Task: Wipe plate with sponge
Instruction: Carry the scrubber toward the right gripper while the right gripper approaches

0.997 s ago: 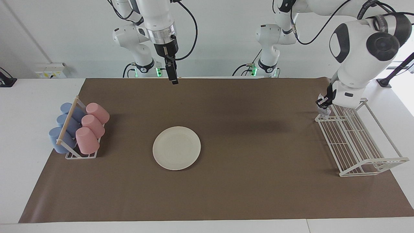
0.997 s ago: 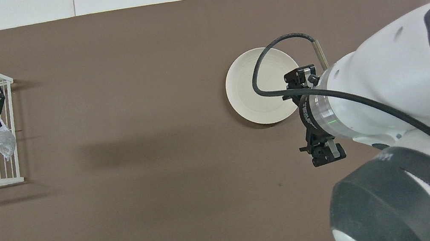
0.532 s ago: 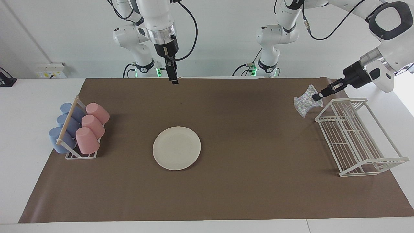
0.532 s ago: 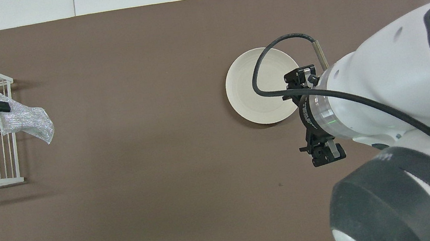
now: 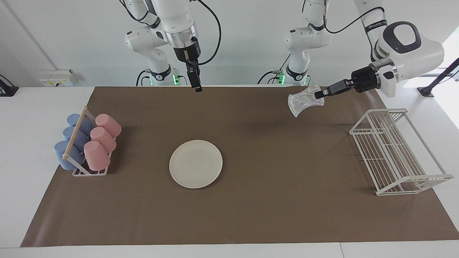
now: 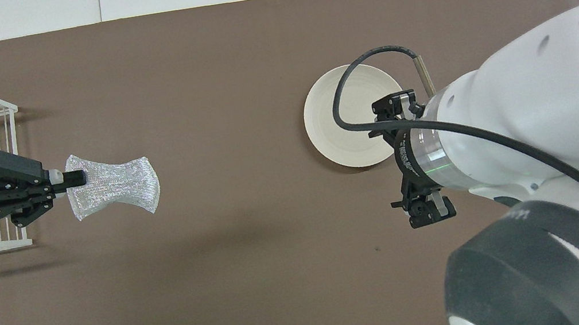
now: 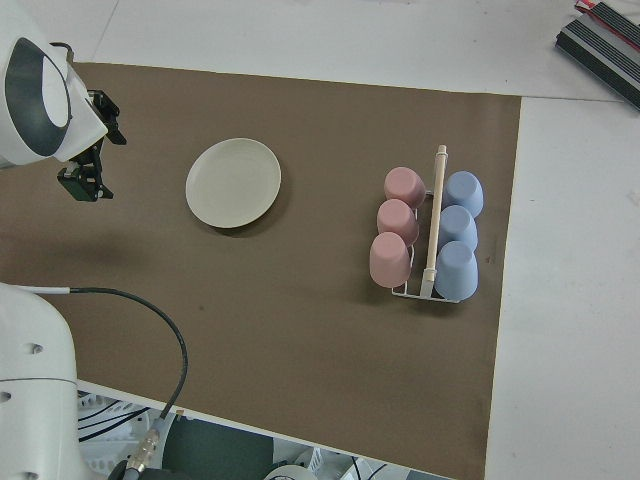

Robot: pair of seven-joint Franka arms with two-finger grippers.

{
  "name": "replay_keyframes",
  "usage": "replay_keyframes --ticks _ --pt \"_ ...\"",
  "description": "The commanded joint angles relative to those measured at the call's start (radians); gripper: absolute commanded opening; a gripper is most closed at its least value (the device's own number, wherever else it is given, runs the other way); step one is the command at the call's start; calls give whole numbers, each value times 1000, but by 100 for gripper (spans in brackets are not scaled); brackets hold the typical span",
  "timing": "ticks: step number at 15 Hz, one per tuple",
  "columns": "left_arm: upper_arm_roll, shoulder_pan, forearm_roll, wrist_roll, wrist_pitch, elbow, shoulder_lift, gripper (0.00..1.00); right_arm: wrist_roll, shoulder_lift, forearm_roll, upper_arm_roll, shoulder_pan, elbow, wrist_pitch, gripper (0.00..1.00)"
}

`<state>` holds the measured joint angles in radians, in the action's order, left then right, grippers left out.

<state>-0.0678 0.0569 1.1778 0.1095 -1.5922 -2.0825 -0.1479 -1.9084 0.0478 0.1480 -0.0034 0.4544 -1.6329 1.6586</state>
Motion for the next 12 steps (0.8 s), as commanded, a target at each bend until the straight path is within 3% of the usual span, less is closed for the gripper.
replay_keyframes --ticks 1,7,10,12 --pt "-1 -63 117 -88 -49 -178 -125 0 -66 23 13 17 27 -41 76 100" --pt "-1 -157 314 -382 -63 -407 -229 0 -257 35 12 17 205 -145 291 100" --pt "-1 -195 356 -390 -74 -430 -228 0 -352 -11 12 17 305 -160 427 100" --pt "-1 -195 356 -390 -74 -430 -228 0 -368 -22 12 17 325 -160 443 100"
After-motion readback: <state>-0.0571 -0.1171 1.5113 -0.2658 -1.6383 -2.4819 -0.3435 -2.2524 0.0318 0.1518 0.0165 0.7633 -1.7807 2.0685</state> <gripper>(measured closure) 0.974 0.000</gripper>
